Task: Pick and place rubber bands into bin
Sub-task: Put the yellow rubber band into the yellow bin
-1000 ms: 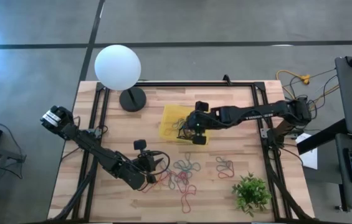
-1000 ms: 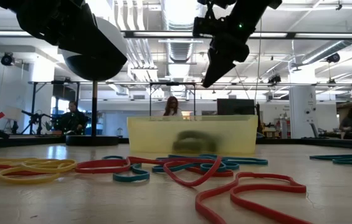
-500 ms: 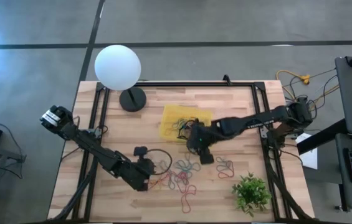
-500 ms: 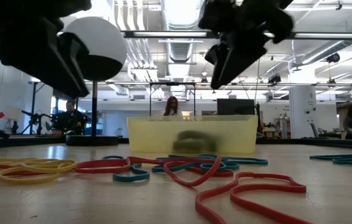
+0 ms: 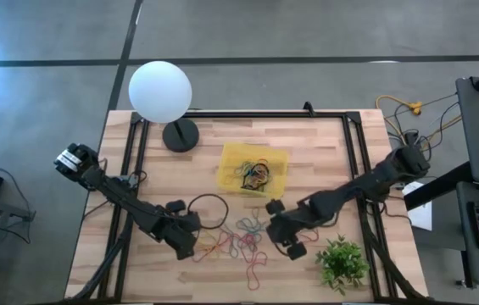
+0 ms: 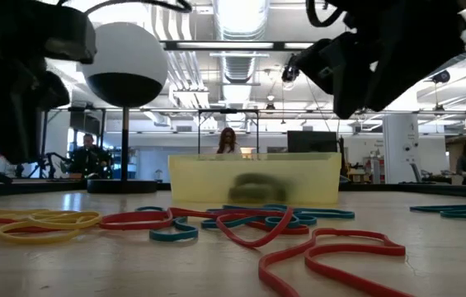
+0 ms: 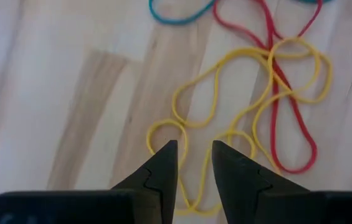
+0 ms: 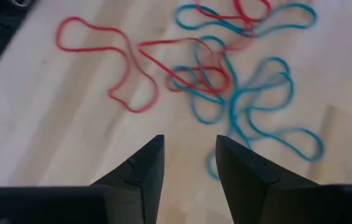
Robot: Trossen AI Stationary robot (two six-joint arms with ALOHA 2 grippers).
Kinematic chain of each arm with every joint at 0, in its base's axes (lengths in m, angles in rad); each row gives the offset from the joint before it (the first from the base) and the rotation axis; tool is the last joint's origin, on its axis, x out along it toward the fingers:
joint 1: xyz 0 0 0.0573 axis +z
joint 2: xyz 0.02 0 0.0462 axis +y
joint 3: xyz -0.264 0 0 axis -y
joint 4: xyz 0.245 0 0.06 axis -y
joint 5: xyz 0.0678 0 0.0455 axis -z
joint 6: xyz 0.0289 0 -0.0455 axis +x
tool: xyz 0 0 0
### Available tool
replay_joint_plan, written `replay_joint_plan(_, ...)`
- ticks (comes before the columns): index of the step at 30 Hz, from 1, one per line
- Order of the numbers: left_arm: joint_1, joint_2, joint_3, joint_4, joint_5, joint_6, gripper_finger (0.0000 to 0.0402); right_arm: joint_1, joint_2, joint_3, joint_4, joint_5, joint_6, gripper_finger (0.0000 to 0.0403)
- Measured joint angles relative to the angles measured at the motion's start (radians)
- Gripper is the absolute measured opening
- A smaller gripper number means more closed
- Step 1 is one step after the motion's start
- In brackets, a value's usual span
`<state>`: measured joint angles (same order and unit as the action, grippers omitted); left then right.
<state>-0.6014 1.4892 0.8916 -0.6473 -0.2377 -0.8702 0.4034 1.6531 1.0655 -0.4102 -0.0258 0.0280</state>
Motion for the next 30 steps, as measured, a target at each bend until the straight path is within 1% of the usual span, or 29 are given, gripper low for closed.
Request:
replay_joint_plan(4, 0.000, 0.015, -0.003, -0.031, 0.046, -0.067, 0.0083, 0.052, -0.004, -0.021, 0.067, 0.003, 0.023, 0.0119)
replay_joint_plan(7, 0.002, 0.034, -0.009, -0.038, 0.055, -0.092, 0.0083, 0.087, -0.017, -0.037, 0.129, 0.002, 0.011, 0.0112)
replay_joint_plan(12, 0.018, 0.067, -0.013, -0.045, 0.071, -0.095, 0.0083, 0.127, -0.069, -0.063, 0.202, 0.003, -0.027, 0.0101)
replay_joint_plan(16, 0.040, 0.092, -0.016, -0.045, 0.071, -0.093, 0.0083, 0.147, -0.117, -0.077, 0.214, 0.010, -0.030, 0.0092)
replay_joint_plan(20, 0.058, 0.121, -0.016, -0.043, 0.070, -0.093, 0.0083, 0.171, -0.166, -0.105, 0.225, 0.054, -0.033, 0.0085)
replay_joint_plan(25, 0.069, 0.148, -0.013, -0.038, 0.085, -0.095, 0.0083, 0.190, -0.224, -0.150, 0.250, 0.063, -0.023, 0.0078)
replay_joint_plan(30, 0.071, 0.149, -0.007, -0.041, 0.099, -0.092, 0.0083, 0.201, -0.263, -0.187, 0.275, 0.082, -0.024, 0.0074)
